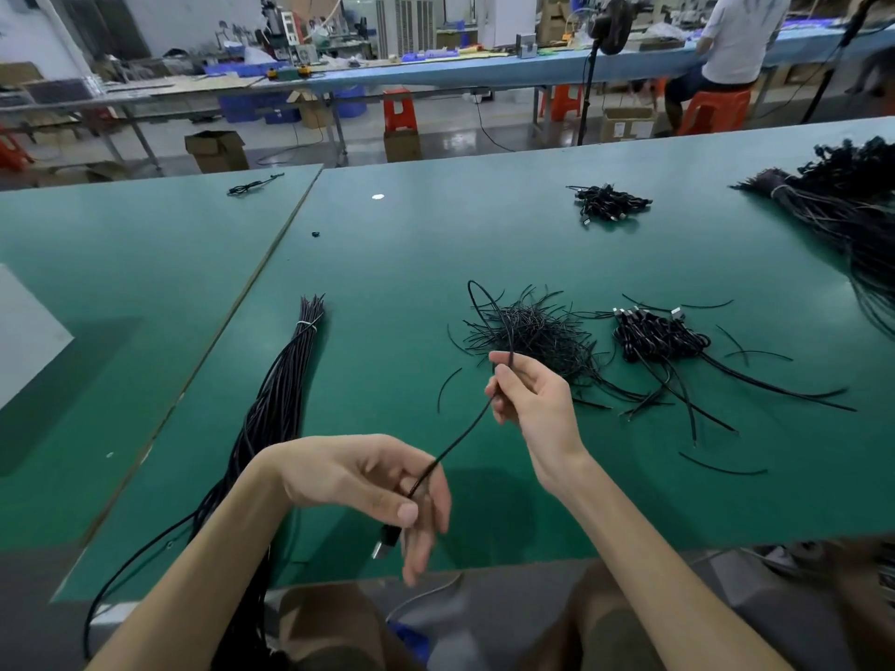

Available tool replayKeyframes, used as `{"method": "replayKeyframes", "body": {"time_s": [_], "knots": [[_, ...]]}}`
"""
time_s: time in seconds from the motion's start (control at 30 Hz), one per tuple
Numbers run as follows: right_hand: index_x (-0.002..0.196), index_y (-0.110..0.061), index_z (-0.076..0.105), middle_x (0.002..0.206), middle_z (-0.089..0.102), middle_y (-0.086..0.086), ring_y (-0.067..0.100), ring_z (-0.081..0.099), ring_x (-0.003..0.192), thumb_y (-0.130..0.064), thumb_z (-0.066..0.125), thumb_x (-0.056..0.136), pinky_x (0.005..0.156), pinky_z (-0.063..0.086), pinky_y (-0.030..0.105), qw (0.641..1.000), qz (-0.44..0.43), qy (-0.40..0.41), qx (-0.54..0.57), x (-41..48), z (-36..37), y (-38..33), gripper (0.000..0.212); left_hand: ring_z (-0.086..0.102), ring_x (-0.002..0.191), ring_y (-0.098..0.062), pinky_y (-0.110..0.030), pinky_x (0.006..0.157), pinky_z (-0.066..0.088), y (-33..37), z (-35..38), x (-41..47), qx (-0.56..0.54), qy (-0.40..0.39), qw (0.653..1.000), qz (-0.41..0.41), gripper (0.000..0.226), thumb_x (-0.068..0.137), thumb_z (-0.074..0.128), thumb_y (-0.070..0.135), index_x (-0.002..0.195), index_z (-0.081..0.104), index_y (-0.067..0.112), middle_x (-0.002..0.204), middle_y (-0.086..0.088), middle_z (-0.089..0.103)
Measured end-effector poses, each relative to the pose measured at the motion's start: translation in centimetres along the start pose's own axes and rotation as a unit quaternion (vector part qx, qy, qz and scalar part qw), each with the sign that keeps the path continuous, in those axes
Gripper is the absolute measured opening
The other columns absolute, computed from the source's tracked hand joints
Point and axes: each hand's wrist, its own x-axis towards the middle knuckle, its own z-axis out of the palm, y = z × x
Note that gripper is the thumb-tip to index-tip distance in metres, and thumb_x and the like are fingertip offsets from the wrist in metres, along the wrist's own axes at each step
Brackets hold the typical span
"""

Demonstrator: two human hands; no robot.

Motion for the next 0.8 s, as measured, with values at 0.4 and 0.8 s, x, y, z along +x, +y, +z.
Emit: {"method": "replayKeyframes", "body": {"time_s": [0.4,0.8], "knots": [[0.151,-0.034,0.042,0.058,0.035,-0.011,0.013,0.030,0.058,-0.007,0.050,0.105,0.054,0.034,0.027,0.969,-0.081,-0.053,-0.226,-1.7,-0.6,2.2,0.054,0.038,0.049,-0.003,-0.015,0.052,0.039,-1.2,-4.2,3.9,-0.324,0.569,0.730,0.195,0.022,0.093,0.066,0.026,0.103,0.067,0.006,0.070,0.006,0.047],[0.105,-0.030,0.075,0.066,0.060,-0.009,0.015,0.044,0.053,-0.010,0.047,0.107,0.050,0.038,0.029,0.960,-0.074,-0.065,-0.264,-1.9,-0.7,2.2,0.033,0.027,0.038,-0.007,-0.022,0.039,0.027,-4.9,-3.7,4.8,-0.519,0.303,0.757,0.256,0.031,0.110,0.041,0.033,0.089,0.054,0.015,0.053,0.010,0.036]]}}
